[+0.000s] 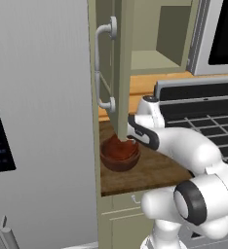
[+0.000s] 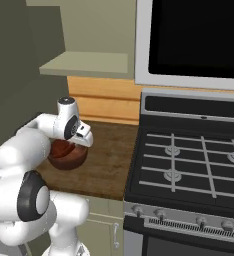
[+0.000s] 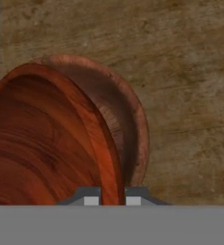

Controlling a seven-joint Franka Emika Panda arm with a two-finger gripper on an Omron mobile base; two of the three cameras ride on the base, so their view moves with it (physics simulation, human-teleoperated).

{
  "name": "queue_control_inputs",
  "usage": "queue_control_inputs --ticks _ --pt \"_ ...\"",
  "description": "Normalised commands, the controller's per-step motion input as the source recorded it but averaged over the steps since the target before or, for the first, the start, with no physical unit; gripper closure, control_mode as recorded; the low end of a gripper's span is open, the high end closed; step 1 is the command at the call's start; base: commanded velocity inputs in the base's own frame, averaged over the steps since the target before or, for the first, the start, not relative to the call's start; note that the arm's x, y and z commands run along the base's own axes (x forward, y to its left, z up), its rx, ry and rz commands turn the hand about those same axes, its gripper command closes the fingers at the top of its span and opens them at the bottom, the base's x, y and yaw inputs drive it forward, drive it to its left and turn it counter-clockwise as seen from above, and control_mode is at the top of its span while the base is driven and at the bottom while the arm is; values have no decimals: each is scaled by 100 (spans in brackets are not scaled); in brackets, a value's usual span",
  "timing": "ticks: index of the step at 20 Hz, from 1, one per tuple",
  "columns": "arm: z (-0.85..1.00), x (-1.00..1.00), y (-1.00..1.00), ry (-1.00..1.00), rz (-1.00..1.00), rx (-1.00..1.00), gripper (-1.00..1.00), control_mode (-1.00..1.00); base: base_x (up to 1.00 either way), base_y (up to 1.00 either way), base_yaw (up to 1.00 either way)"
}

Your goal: Pick up the bowls on the counter and stack them on top of one another in the open cabinet. Place the smaller bowl on top of the larger bowl.

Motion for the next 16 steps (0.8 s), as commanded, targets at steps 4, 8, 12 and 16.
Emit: queue_control_inputs --ticks 4,8,12,16 --pt "-43 0 3 2 0 0 100 -100 0 0 0" --pt "-29 3 0 0 0 0 100 -100 0 0 0" --pt "-26 4 0 0 0 0 100 -100 0 0 0" --pt "-6 0 0 0 0 0 100 -100 0 0 0"
